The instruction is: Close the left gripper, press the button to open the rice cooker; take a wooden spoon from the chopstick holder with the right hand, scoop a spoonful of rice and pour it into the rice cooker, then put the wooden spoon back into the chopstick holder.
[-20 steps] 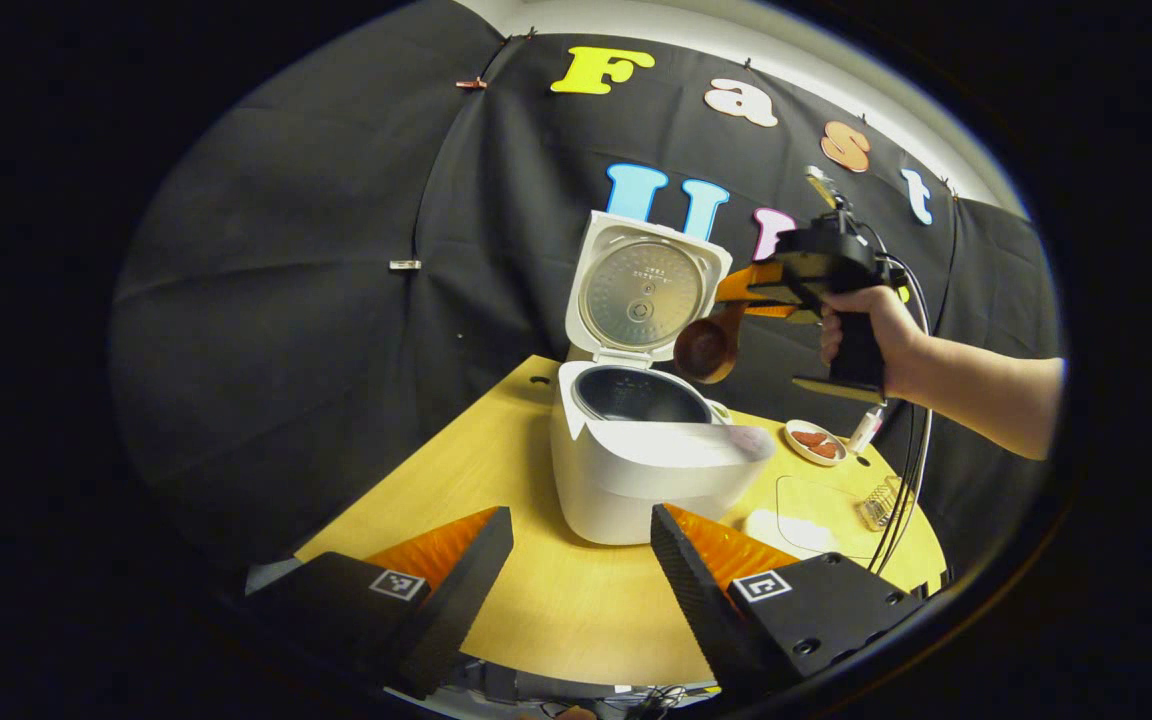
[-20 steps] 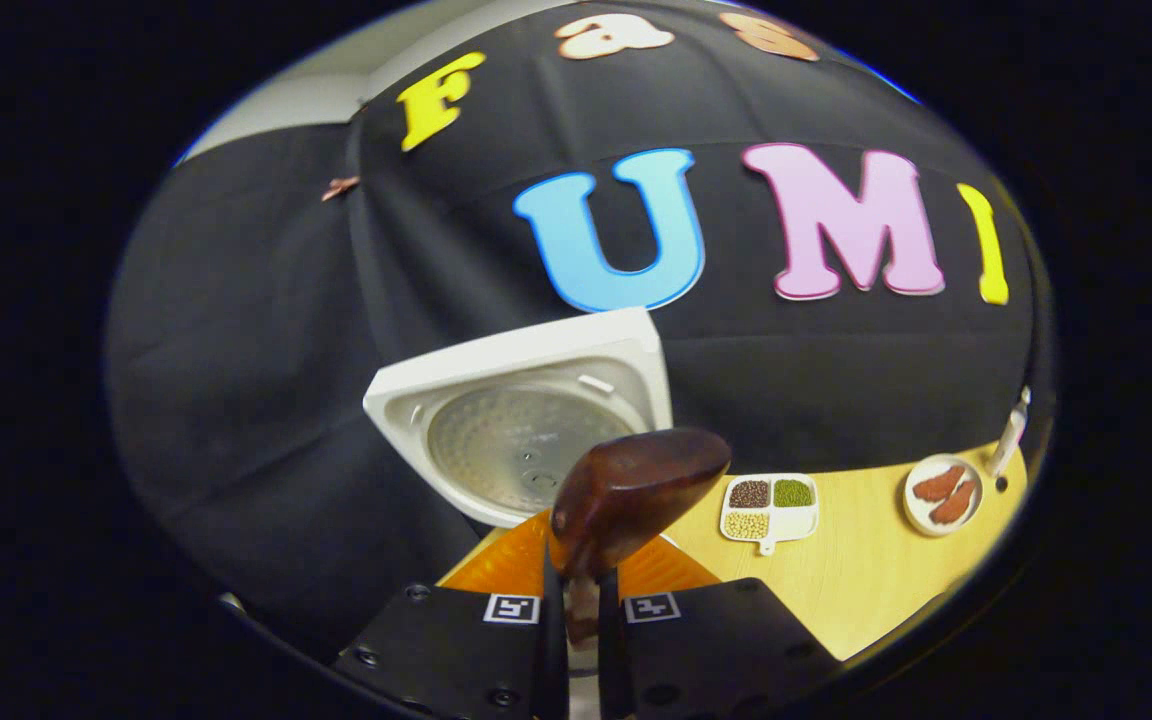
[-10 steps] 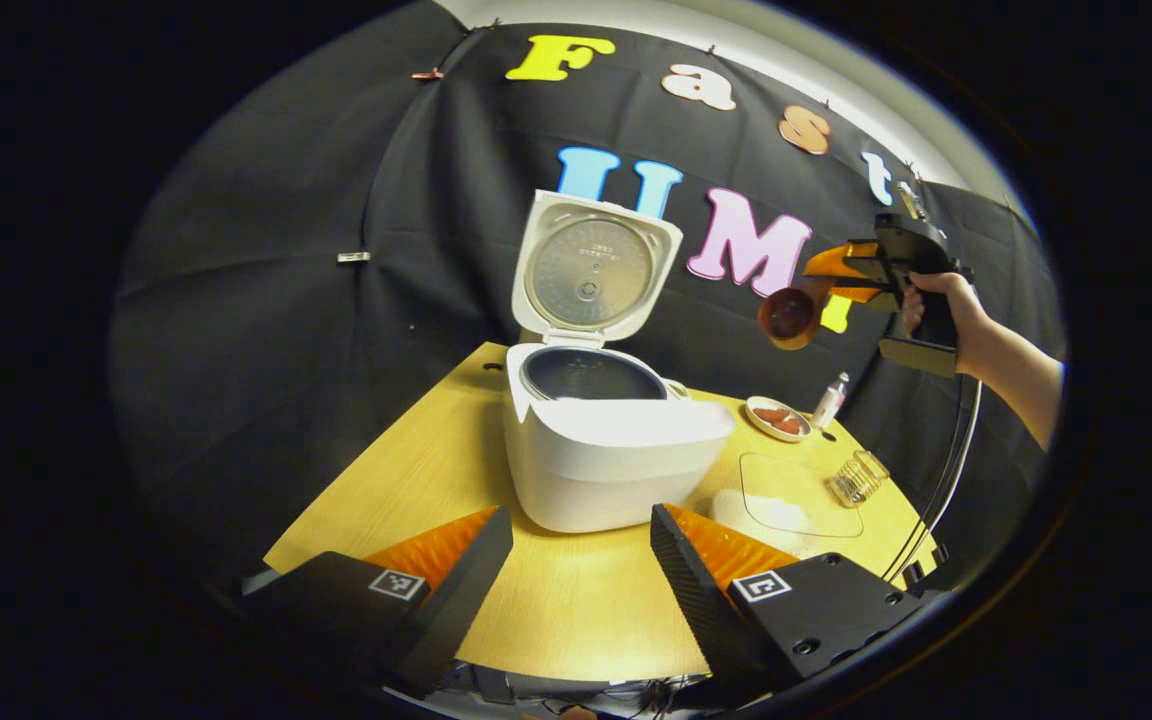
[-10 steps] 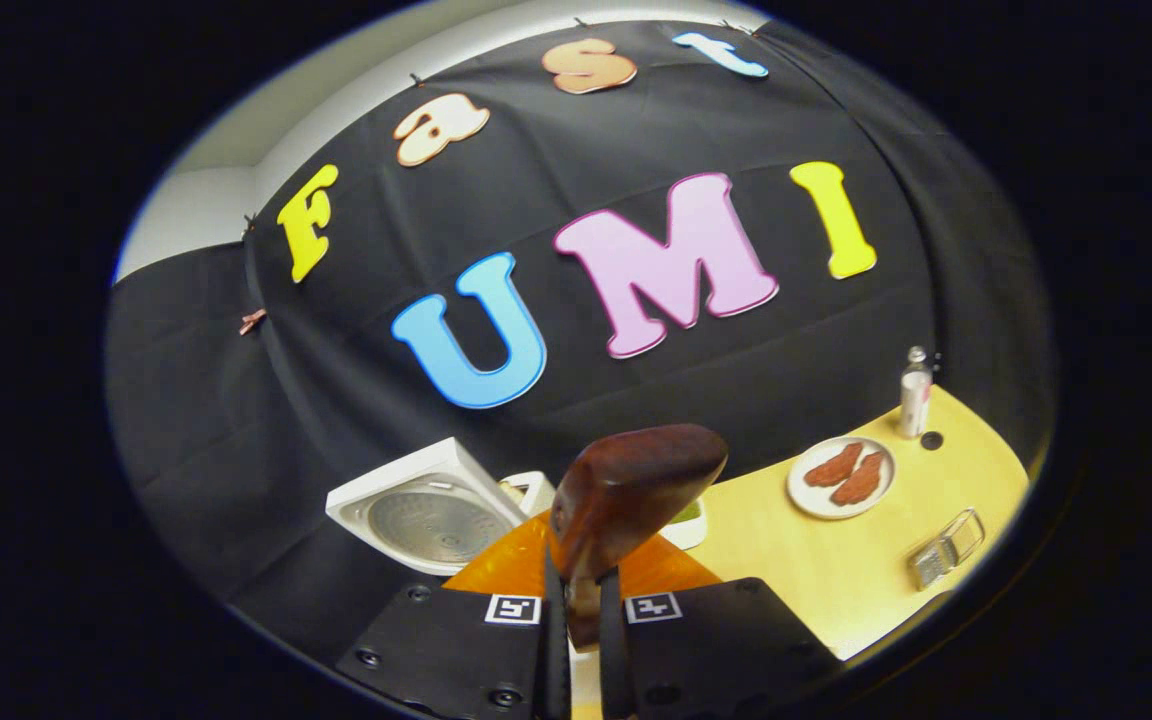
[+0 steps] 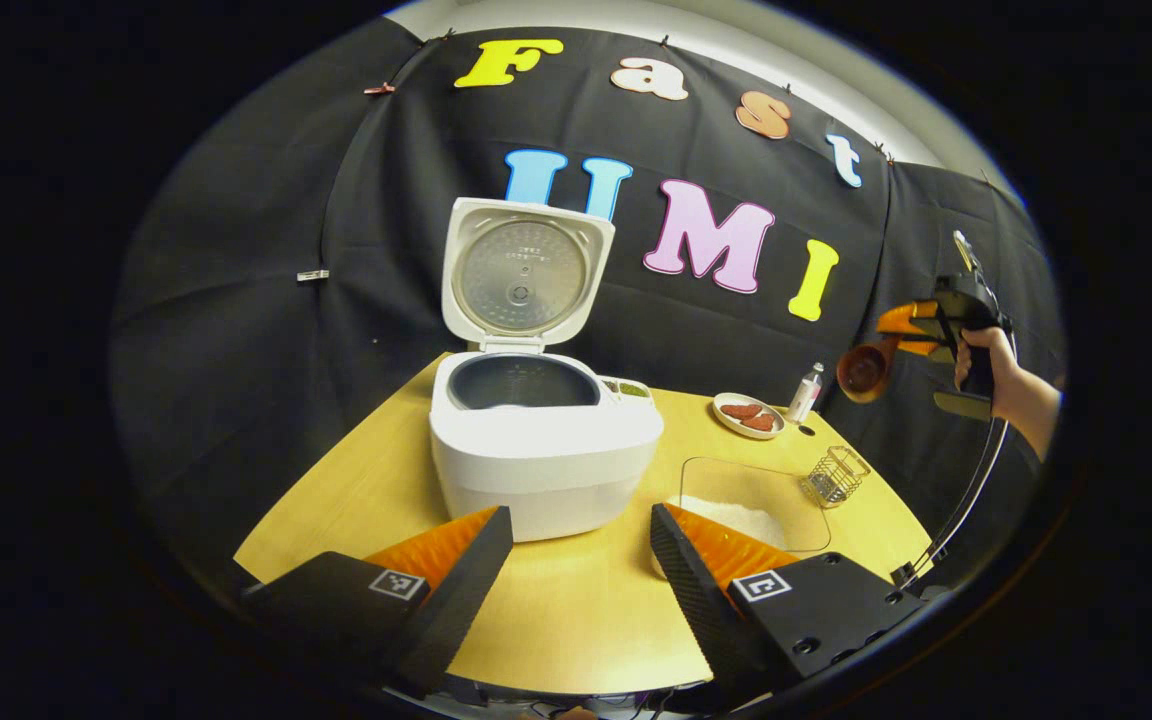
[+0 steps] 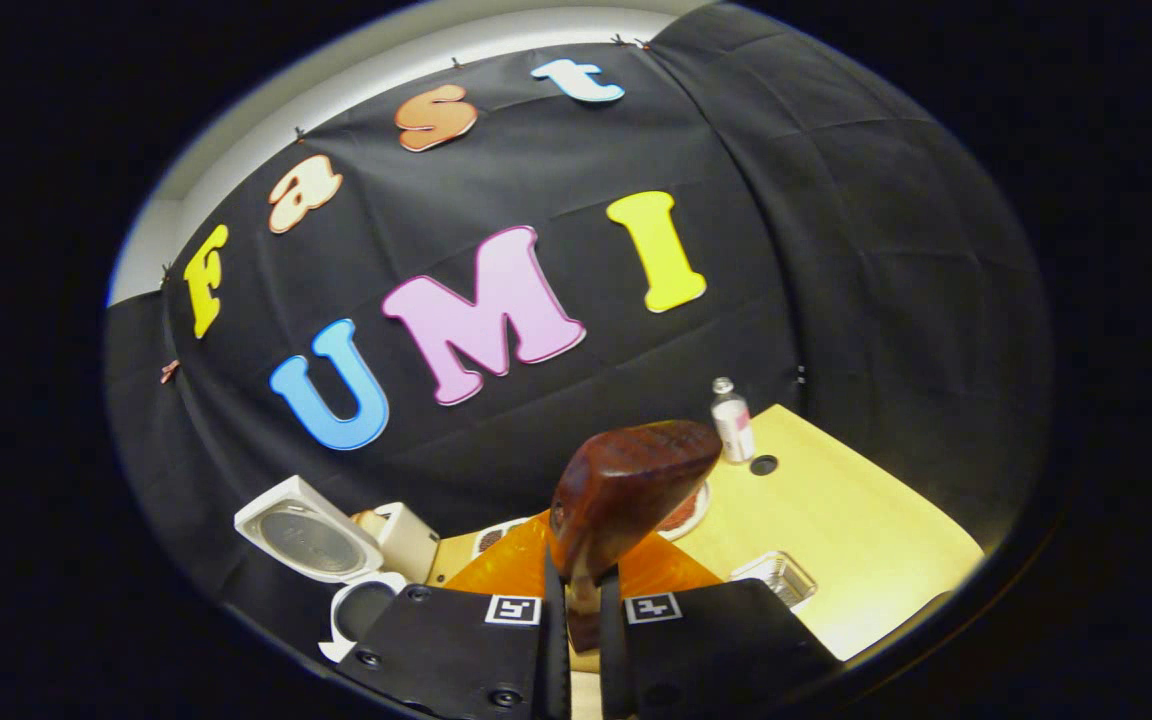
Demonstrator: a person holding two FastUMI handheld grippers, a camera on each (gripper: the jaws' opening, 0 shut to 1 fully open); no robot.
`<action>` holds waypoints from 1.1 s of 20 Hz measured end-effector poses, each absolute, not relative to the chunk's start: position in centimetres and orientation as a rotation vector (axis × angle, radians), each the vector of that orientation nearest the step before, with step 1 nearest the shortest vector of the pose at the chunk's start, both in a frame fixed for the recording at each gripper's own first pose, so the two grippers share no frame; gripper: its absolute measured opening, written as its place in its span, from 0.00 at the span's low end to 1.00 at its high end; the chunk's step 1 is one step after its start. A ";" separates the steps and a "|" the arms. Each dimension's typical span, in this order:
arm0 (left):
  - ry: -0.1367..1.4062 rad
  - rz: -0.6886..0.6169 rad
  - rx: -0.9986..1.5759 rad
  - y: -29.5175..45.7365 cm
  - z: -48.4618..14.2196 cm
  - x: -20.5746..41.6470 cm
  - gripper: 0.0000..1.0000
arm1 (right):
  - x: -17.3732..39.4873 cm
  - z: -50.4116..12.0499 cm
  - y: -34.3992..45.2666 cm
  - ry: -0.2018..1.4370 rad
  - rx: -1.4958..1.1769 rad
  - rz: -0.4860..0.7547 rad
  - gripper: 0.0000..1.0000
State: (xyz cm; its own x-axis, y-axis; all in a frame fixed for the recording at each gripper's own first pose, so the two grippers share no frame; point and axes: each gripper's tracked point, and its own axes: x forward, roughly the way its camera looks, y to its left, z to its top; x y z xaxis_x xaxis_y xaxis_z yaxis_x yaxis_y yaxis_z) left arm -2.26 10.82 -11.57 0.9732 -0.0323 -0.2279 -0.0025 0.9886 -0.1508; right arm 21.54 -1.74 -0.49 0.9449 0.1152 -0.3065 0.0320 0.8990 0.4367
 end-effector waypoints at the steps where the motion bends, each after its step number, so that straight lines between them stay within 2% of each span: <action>1: 0.230 -0.013 -0.150 9.8 -11.1 -1.7 0.96 | 21.6 -1.6 -3.4 0.347 0.453 0.023 0.16; 9: 0.221 0.037 -0.161 3.8 -8.7 1.4 0.95 | 24.6 -10.7 -11.3 0.454 0.428 -0.070 0.16; 19: 0.195 0.160 -0.234 3.1 -6.0 2.6 0.95 | 25.3 -19.8 -11.5 0.607 0.394 -0.070 0.16; 20: 0.202 0.172 -0.233 3.4 -6.3 2.6 0.96 | 25.3 -20.6 -11.4 0.622 0.387 -0.074 0.12; 21: 0.207 0.179 -0.238 3.6 -6.5 2.7 0.96 | 25.3 -21.4 -11.5 0.639 0.376 -0.081 0.16; 22: 0.210 0.184 -0.243 3.7 -6.6 2.6 0.96 | 25.2 -22.0 -11.5 0.651 0.369 -0.089 0.17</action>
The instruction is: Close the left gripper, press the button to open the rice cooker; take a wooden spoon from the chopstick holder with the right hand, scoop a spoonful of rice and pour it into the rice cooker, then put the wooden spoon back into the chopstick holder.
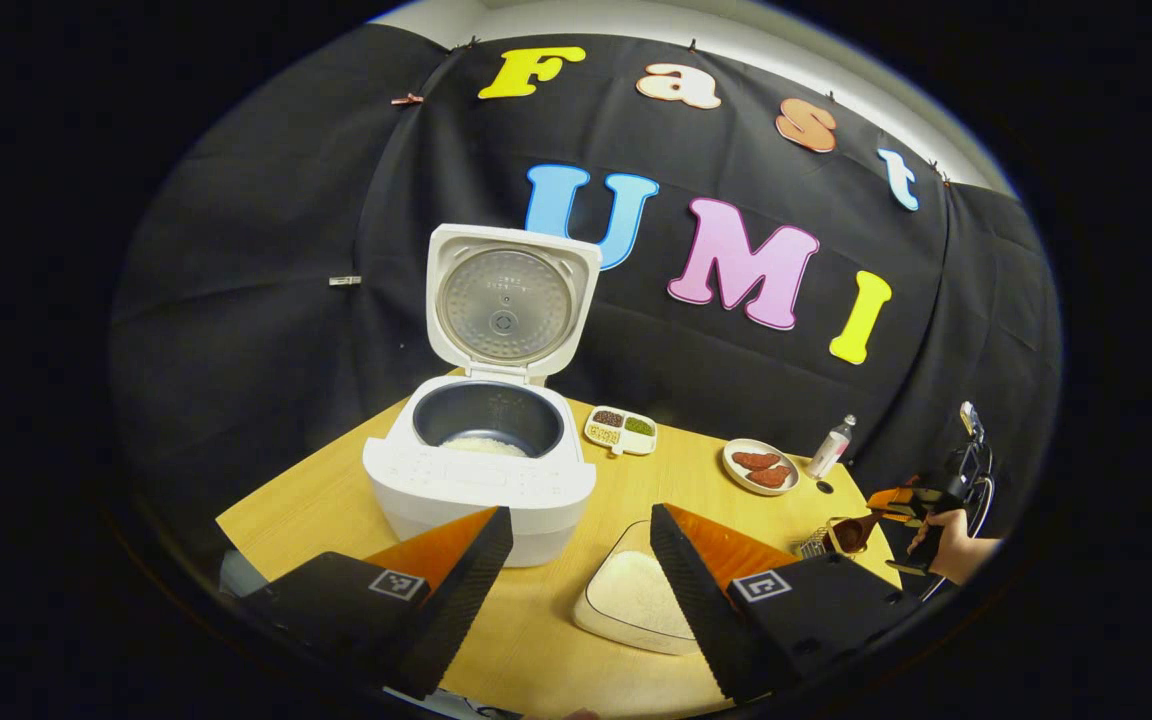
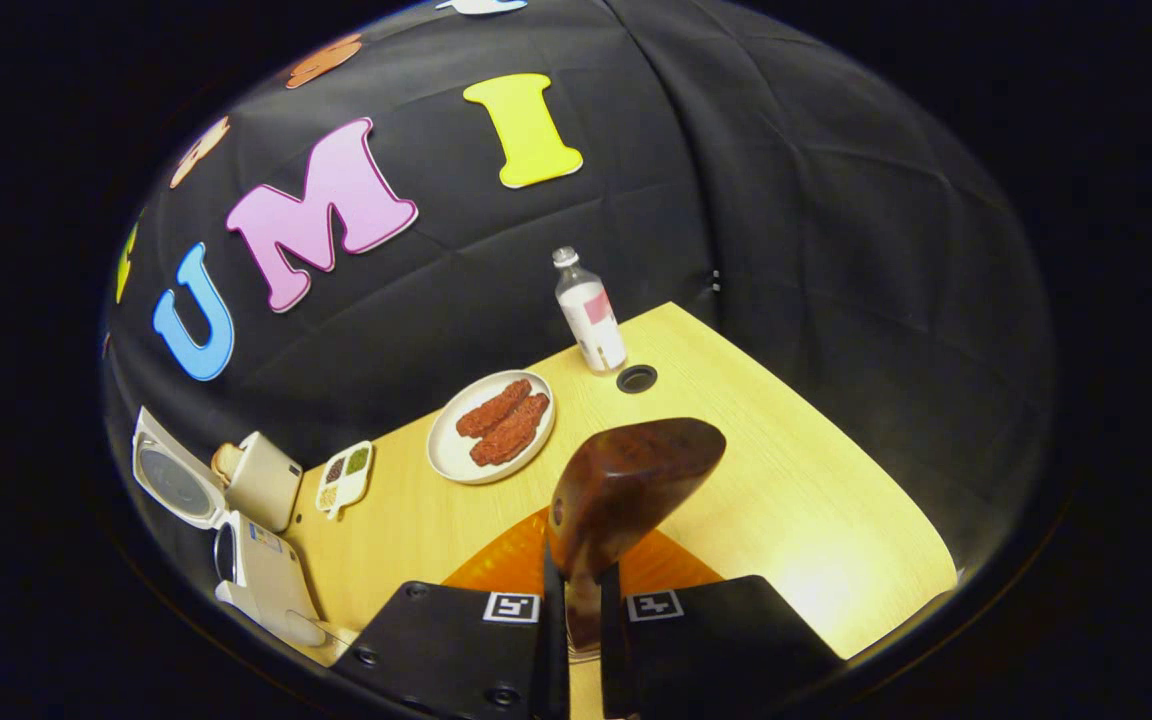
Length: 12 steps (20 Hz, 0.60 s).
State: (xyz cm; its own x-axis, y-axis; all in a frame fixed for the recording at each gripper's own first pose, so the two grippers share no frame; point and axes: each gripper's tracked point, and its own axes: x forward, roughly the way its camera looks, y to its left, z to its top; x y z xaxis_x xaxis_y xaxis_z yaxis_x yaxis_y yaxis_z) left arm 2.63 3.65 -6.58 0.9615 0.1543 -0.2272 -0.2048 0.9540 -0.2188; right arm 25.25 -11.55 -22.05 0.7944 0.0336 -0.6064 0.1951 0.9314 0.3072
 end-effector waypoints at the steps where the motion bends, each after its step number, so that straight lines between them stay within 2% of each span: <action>1: 0.210 0.187 -0.248 3.7 -6.5 2.6 0.96 | 25.3 -22.6 -11.5 0.655 0.370 -0.098 0.17; 2: 0.211 0.189 -0.250 3.7 -6.7 2.5 0.96 | 25.4 -23.1 -11.3 0.657 0.375 -0.105 0.14; 3: 0.213 0.190 -0.249 3.9 -6.7 2.4 0.96 | 25.1 -23.2 -11.1 0.661 0.385 -0.108 0.18; 6: 0.185 0.206 -0.242 5.0 -5.8 2.0 0.96 | 24.9 -22.9 -11.5 0.654 0.399 -0.137 0.23; 7: 0.163 0.205 -0.244 5.4 -4.9 1.9 0.96 | 24.4 -22.5 -11.3 0.643 0.403 -0.142 0.19; 9: 0.134 0.203 -0.236 6.5 -3.7 2.1 0.96 | 23.7 -21.5 -11.4 0.619 0.395 -0.148 0.53; 11: 0.118 0.206 -0.204 8.1 -2.7 2.6 0.96 | 22.5 -20.3 -11.8 0.589 0.372 -0.174 1.00; 12: 0.102 0.218 -0.182 9.4 -2.1 2.6 0.96 | 21.8 -19.6 -12.1 0.569 0.362 -0.192 0.99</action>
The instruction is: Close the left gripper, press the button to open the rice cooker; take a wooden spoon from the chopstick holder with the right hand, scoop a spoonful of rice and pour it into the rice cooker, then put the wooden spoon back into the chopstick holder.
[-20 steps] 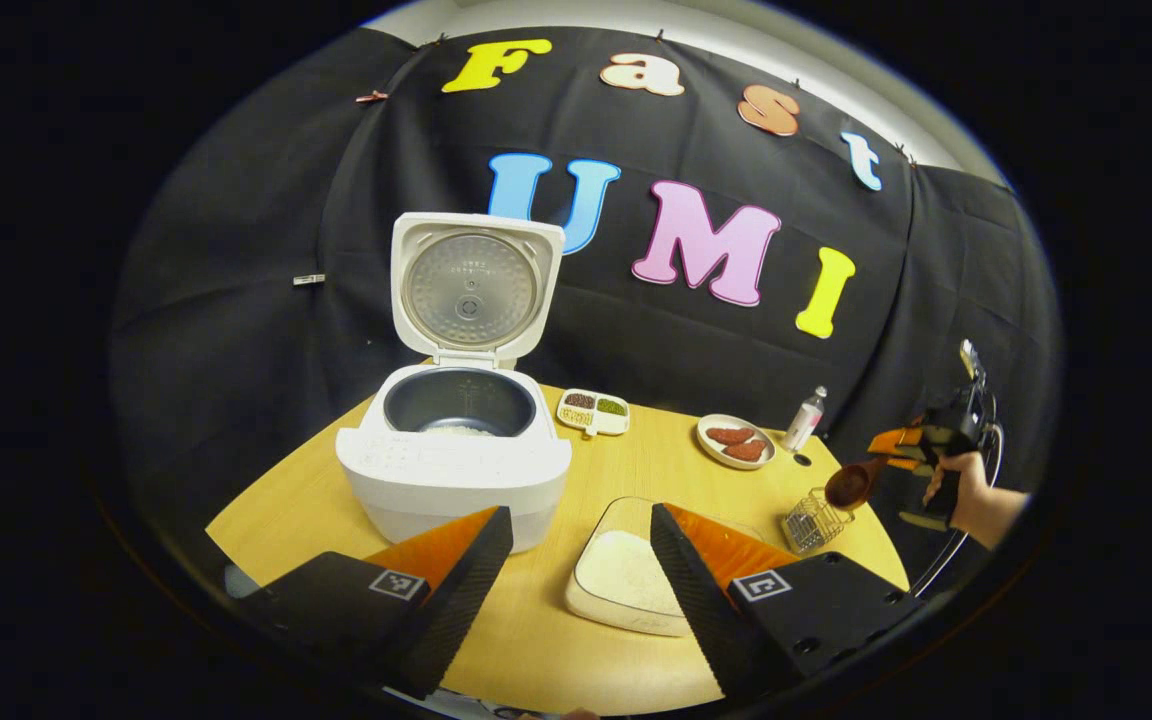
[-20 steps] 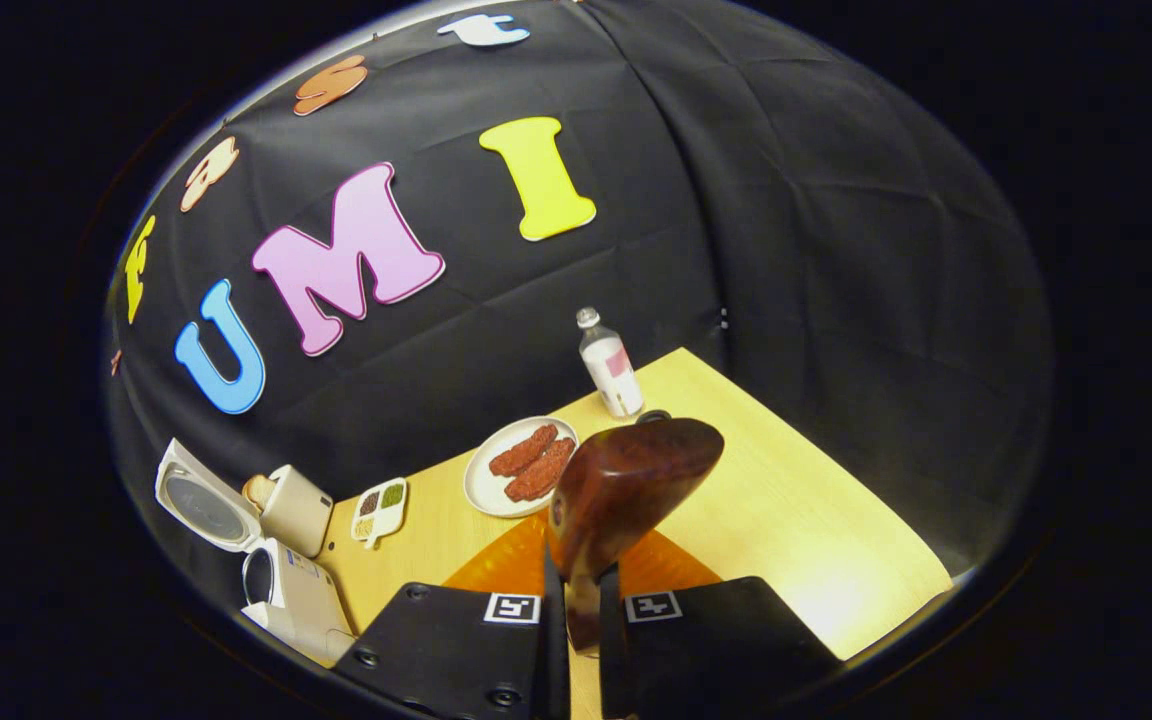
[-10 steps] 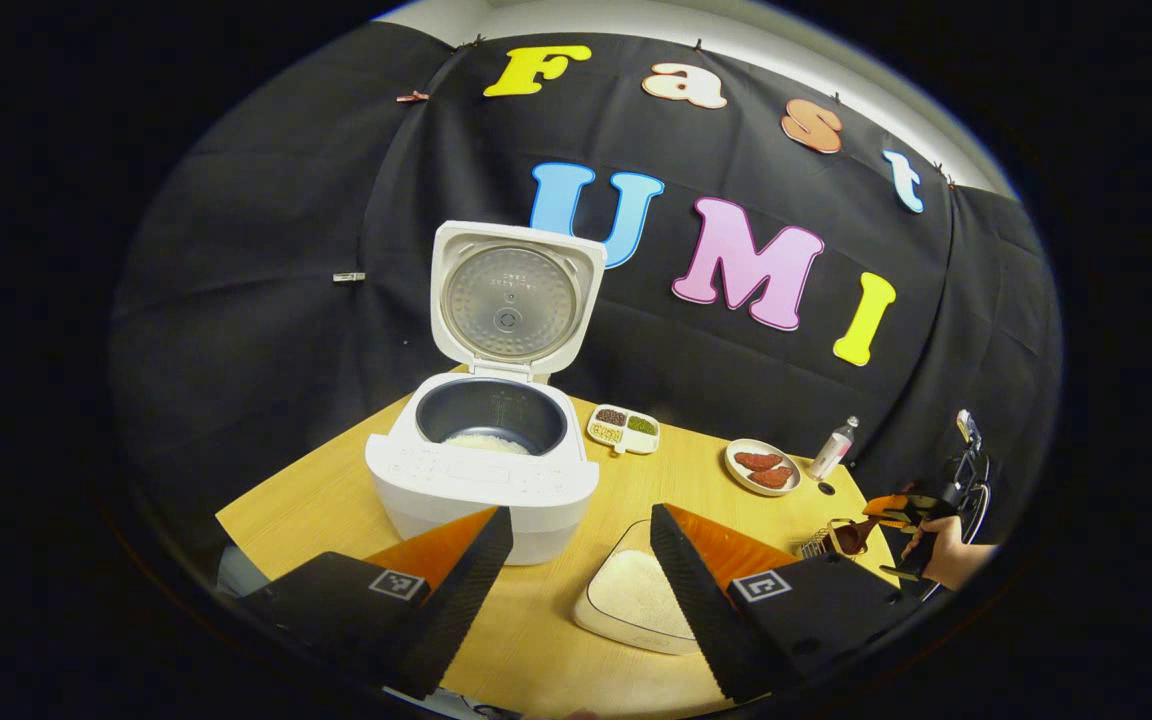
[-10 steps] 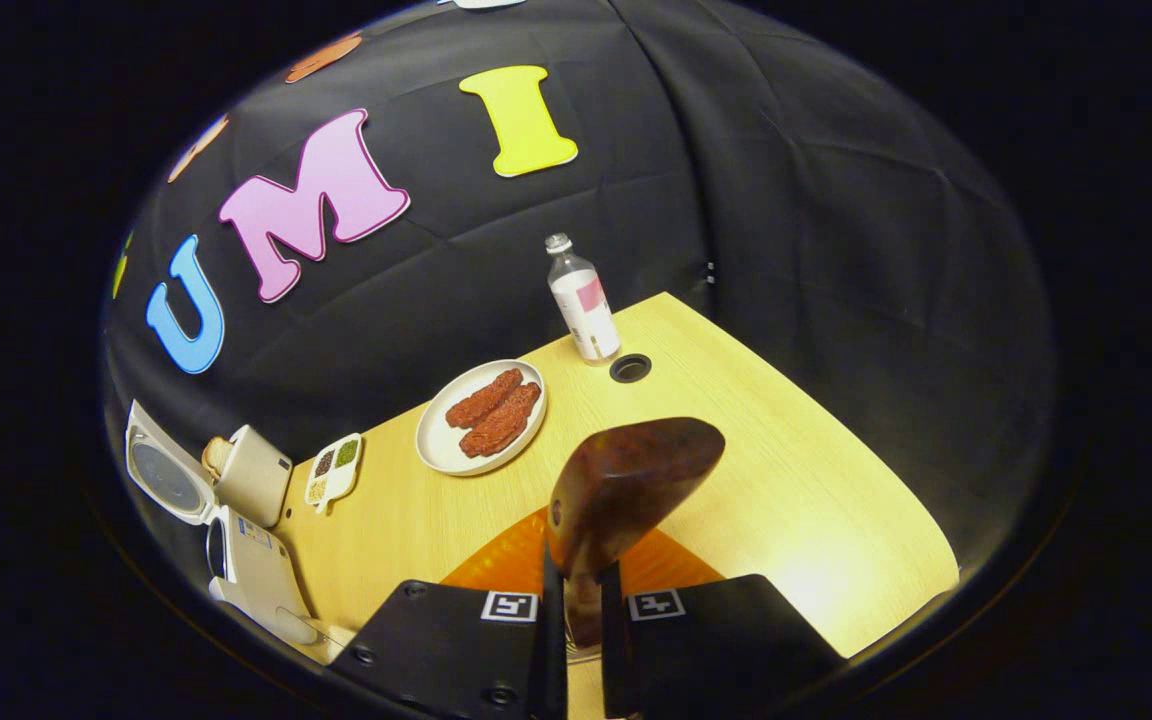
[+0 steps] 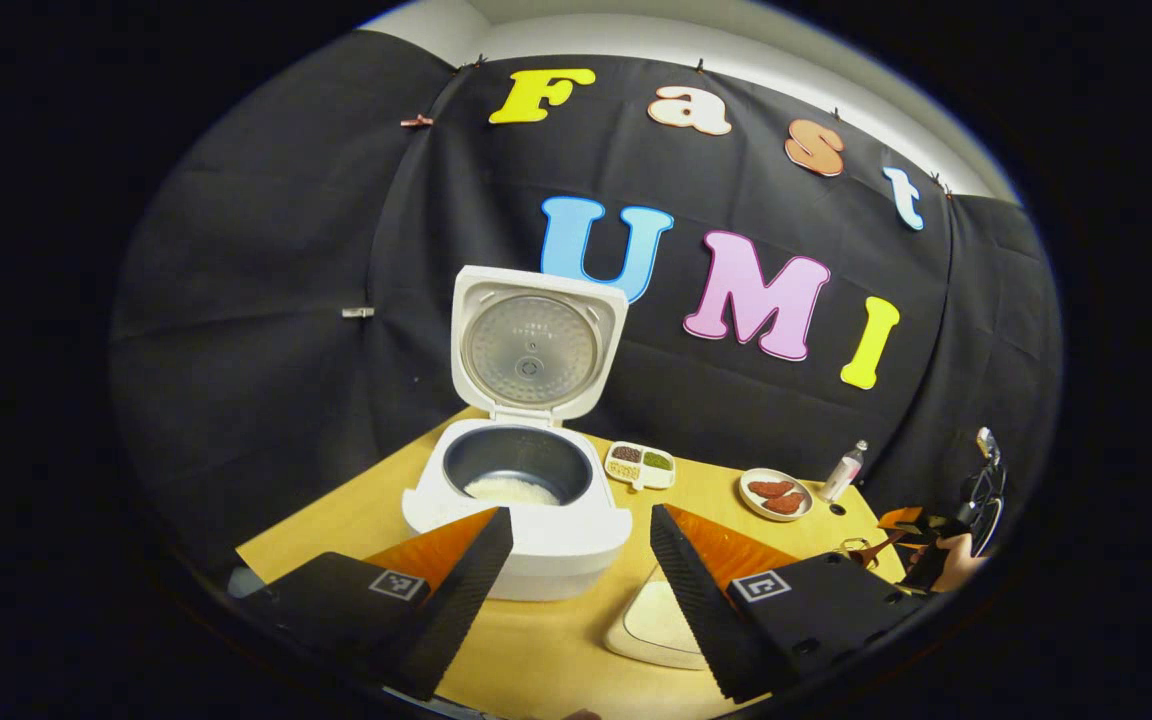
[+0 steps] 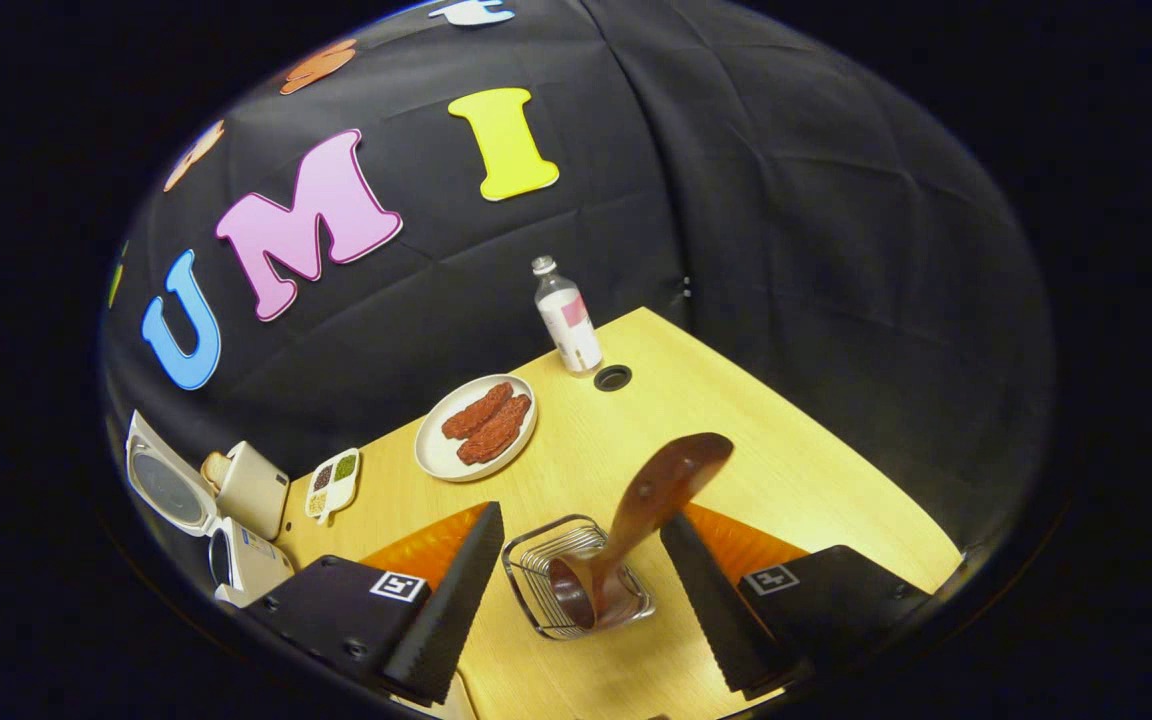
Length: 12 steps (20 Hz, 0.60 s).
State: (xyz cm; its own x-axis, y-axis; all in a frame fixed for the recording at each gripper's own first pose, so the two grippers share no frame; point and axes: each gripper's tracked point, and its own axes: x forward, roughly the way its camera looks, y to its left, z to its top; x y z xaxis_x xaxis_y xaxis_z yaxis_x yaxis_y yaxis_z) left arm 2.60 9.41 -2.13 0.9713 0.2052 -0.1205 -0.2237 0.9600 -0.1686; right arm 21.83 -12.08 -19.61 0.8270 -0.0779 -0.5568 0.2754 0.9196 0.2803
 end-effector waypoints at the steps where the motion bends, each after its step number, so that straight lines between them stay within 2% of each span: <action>1: 0.089 0.236 -0.157 10.8 -1.4 2.7 0.96 | 20.9 -18.9 -12.2 0.551 0.351 -0.209 0.99; 9: -0.028 0.155 0.021 15.9 7.3 6.4 0.95 | 11.5 -13.6 -13.8 0.451 0.219 -0.350 0.99; 12: -0.110 0.128 0.045 16.1 12.1 7.5 0.96 | 9.1 -11.8 -12.5 0.414 0.174 -0.330 0.98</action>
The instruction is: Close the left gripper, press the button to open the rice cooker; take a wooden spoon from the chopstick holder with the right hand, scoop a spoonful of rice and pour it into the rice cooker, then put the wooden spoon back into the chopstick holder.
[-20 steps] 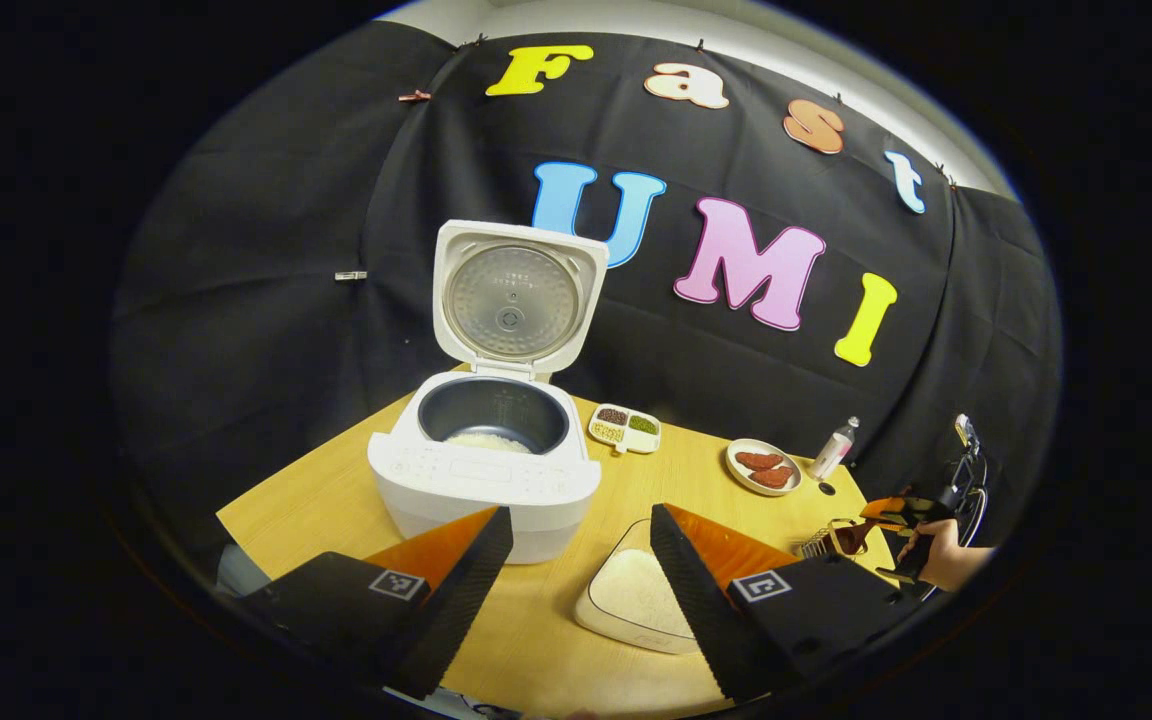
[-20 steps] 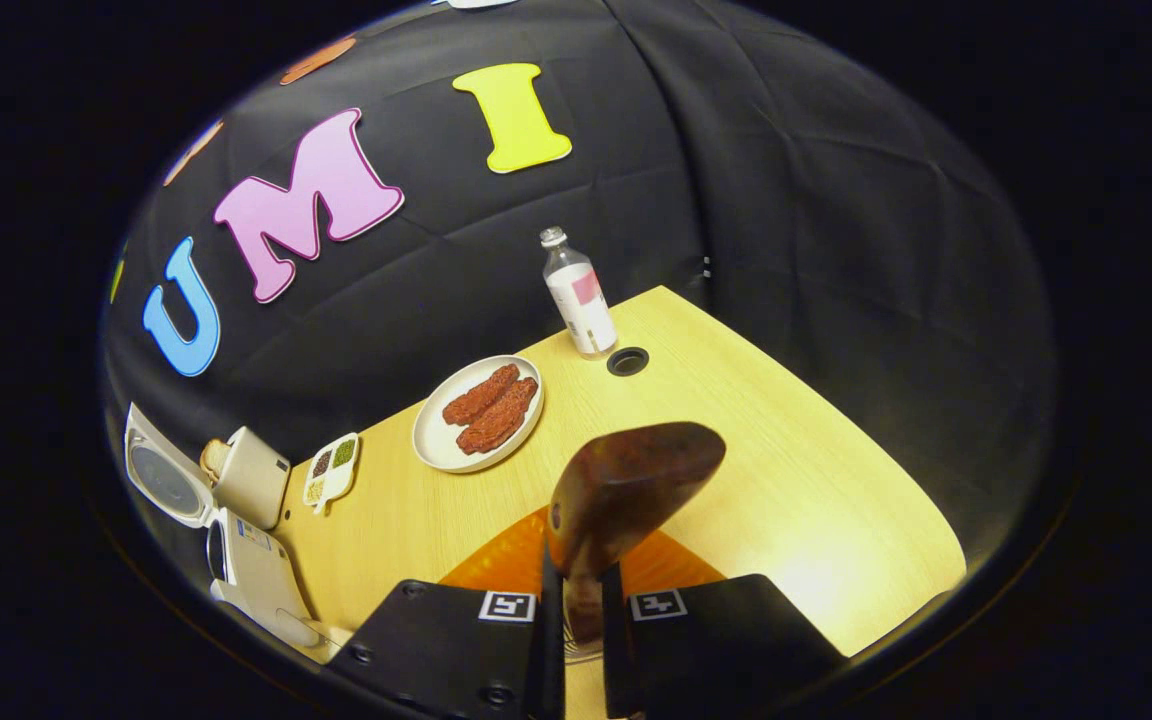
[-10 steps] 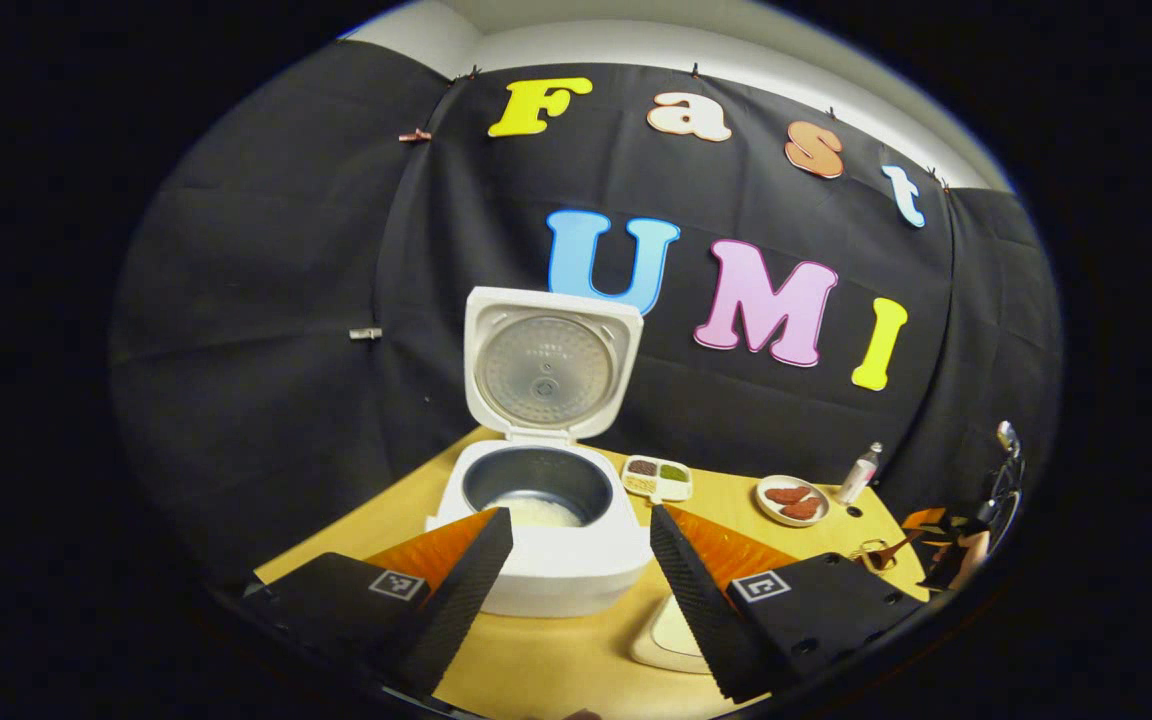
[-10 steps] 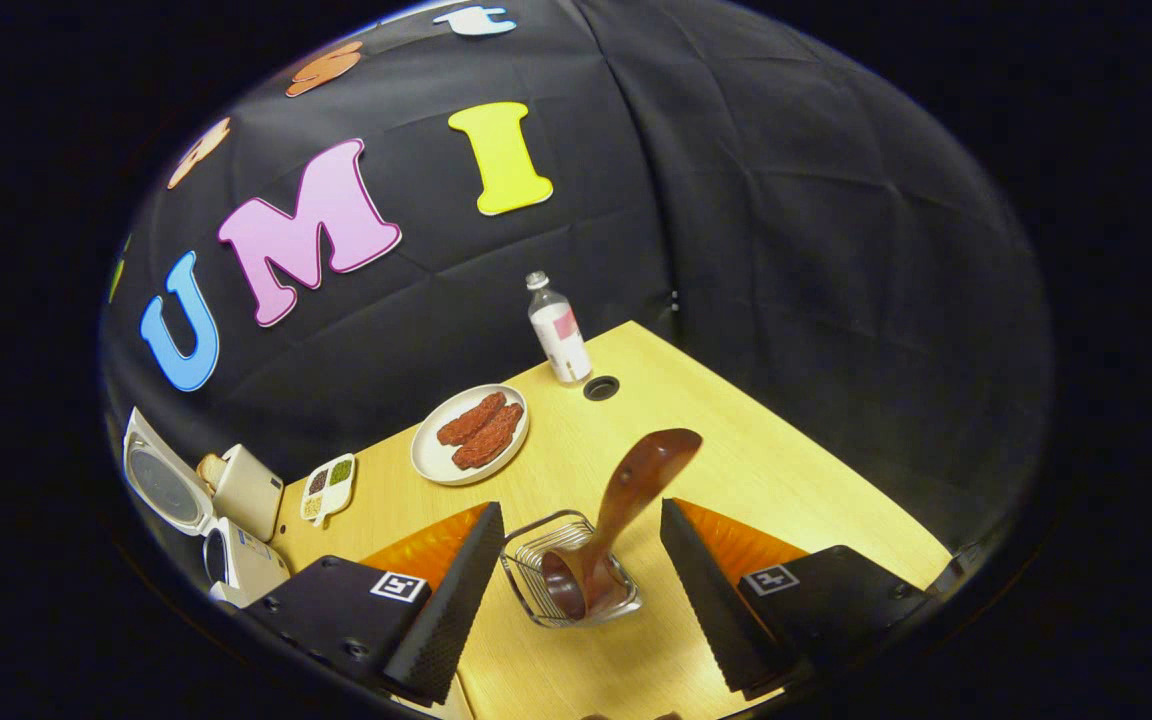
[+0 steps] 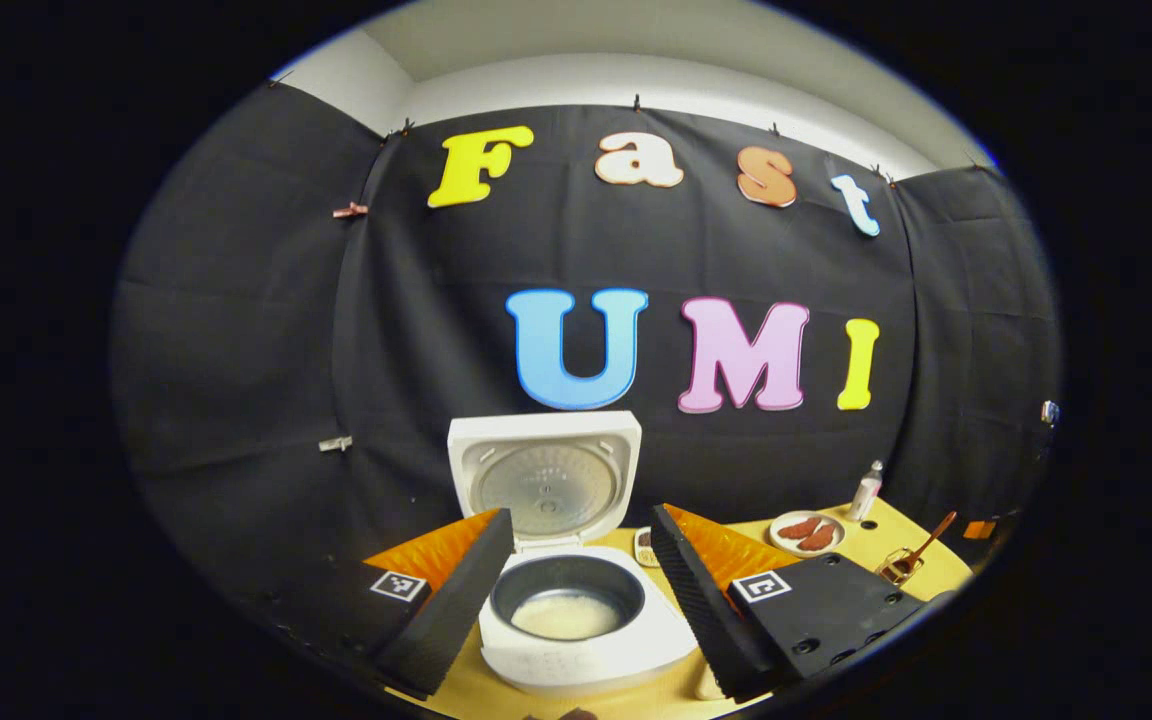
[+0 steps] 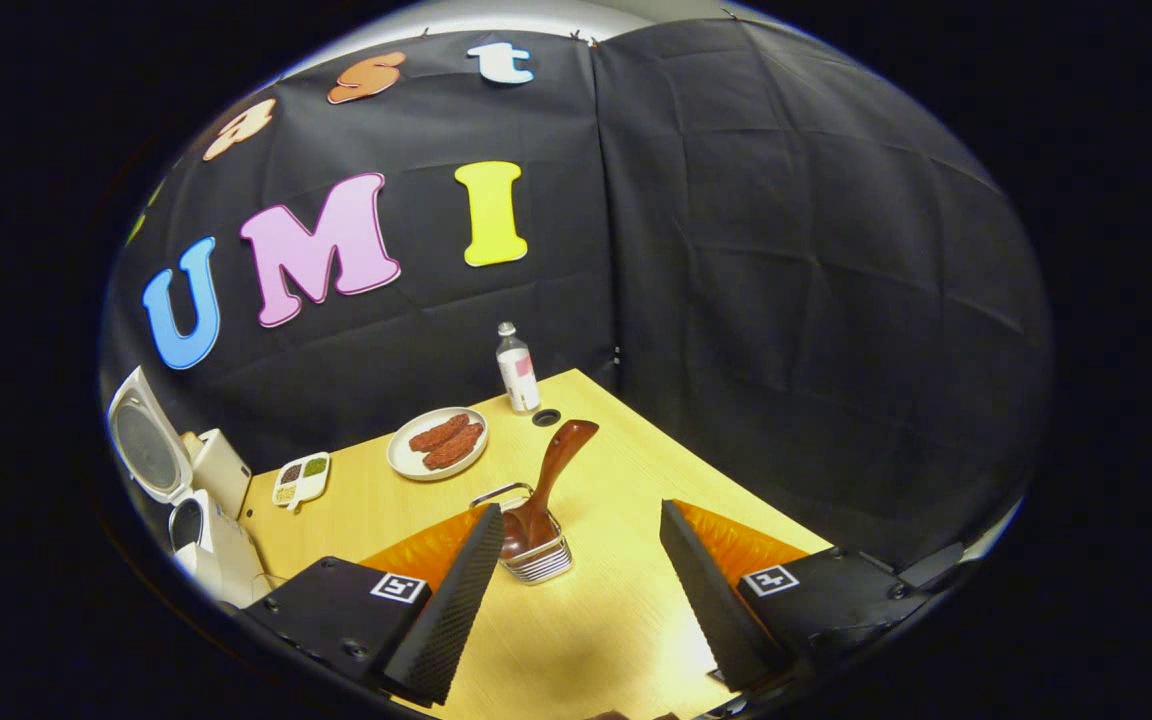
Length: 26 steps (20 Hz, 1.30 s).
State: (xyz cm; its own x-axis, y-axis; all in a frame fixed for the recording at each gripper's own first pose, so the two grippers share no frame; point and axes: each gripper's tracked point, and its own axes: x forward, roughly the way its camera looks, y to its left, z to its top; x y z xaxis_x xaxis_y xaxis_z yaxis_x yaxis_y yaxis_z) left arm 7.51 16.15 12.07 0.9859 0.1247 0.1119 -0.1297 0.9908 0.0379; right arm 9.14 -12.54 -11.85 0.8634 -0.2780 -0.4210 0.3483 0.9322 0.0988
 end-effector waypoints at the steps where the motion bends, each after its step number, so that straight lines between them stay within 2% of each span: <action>1: -0.130 0.143 0.064 16.7 13.6 8.0 0.95 | 8.6 -11.6 -11.9 0.410 0.152 -0.315 0.98; 6: -0.184 0.174 0.079 16.9 18.7 11.2 0.95 | 7.5 -10.6 -6.9 0.393 0.141 -0.211 0.99; 10: -0.148 0.178 0.069 17.9 21.3 15.3 0.95 | 7.4 -10.9 -3.5 0.405 0.167 -0.123 0.98; 14: -0.119 0.188 0.043 19.9 22.9 19.7 0.94 | 7.1 -10.9 -3.2 0.408 0.148 -0.098 0.99; 19: -0.054 0.212 -0.017 23.9 22.6 25.9 0.95 | 6.4 -10.2 -4.3 0.403 0.160 -0.104 0.99; 26: 0.118 0.198 -0.072 26.3 17.4 33.5 0.94 | 5.3 -10.1 -5.9 0.401 0.187 -0.145 0.99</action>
State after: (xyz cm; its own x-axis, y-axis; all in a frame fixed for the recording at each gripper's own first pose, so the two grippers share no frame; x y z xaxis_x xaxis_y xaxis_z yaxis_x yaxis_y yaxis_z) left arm 33.47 26.28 17.37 0.9736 0.1917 -0.1240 -0.2002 0.9779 -0.0597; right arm 5.26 -5.91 -10.08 0.9109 -0.1030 -0.3996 0.1766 0.9725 0.1519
